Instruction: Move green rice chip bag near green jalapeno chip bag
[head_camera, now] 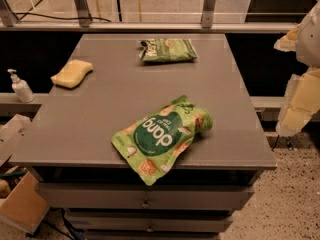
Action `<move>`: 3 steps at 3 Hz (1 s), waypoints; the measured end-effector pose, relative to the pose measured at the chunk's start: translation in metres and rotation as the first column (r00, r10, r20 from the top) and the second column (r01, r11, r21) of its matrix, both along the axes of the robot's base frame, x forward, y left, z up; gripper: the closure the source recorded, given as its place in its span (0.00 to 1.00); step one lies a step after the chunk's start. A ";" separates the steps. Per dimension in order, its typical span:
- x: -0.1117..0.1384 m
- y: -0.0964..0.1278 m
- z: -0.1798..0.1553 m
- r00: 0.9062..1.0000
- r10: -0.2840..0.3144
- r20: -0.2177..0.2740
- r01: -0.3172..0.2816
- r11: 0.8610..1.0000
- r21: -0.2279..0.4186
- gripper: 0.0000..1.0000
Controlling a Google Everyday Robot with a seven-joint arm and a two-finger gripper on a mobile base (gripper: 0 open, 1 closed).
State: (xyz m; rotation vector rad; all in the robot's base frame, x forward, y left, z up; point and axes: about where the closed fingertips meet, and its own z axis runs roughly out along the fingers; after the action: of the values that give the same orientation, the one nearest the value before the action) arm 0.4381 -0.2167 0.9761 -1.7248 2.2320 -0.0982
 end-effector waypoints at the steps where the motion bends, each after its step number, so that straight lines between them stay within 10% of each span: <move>1: 0.000 0.000 0.000 1.000 0.000 0.000 0.000 1.000 0.000 0.00; 3: 0.026 0.035 -0.008 0.995 0.084 0.055 -0.092 0.982 0.165 0.00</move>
Offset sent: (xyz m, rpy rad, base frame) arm 0.0419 0.0262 -0.0030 0.2002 -0.1032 0.1145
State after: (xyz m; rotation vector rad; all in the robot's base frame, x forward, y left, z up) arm 0.4645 -0.1818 0.9679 -1.7083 2.0634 0.0666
